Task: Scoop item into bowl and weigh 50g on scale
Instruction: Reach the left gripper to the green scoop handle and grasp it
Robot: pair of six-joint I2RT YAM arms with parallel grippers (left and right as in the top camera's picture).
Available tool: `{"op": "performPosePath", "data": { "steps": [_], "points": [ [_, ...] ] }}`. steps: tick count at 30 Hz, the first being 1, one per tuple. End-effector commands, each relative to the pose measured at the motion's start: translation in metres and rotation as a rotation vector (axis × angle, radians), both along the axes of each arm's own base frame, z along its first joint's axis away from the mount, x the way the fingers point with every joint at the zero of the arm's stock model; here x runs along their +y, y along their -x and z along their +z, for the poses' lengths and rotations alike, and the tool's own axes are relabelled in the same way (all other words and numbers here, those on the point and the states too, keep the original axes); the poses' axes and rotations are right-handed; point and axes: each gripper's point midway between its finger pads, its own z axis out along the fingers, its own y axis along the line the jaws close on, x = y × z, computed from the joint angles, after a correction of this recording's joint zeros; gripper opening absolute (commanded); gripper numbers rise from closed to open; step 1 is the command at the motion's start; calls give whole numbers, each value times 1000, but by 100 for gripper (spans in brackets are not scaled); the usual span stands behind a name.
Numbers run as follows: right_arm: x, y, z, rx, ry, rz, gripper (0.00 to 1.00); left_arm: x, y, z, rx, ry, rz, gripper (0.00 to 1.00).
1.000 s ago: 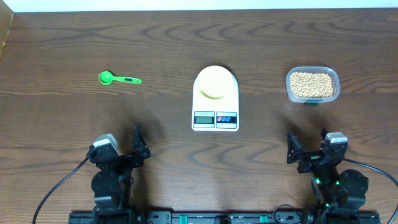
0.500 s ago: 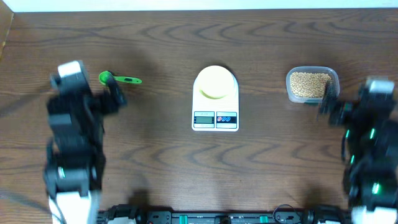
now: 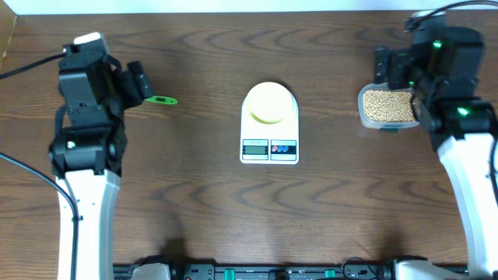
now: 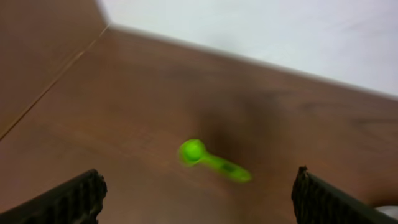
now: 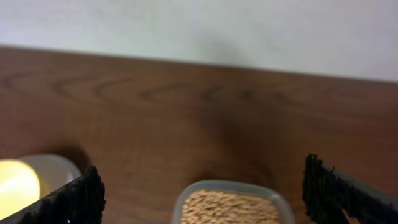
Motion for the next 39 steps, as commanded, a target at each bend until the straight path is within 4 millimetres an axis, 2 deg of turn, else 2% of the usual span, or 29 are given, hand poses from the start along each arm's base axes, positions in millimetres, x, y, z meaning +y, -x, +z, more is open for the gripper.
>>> {"op": "performPosePath", "data": {
  "steps": [1, 3, 7, 11, 14, 17, 20, 22, 28, 39],
  "points": [
    [32, -3, 2, 9, -133, 113, 99, 48, -1, -33, 108, 24, 108, 98],
    [51, 0, 7, 3, -197, 211, 99, 69, -6, -60, 146, 109, 119, 98],
    [80, 11, 15, 7, -297, 369, 99, 95, -15, -108, 188, 288, 105, 98],
    [103, 25, 23, 27, -407, 491, 99, 124, -21, -139, 200, 325, 151, 98],
    [109, 29, 25, 66, -498, 477, 99, 135, -29, -152, 191, 322, 162, 98],
    [110, 30, 25, 98, -565, 441, 99, 134, -37, -164, 200, 324, 150, 98],
    [110, 30, 25, 111, -590, 424, 99, 123, -46, -174, 225, 303, 98, 98],
    [110, 30, 25, 118, -605, 413, 99, 112, -54, -183, 257, 264, 33, 98],
    [110, 30, 25, 119, -606, 412, 99, 97, -67, -211, 361, 112, -27, 98],
    [110, 34, 19, 152, -612, 402, 99, 94, -85, -238, 354, 98, -46, 98]
  ]
}}
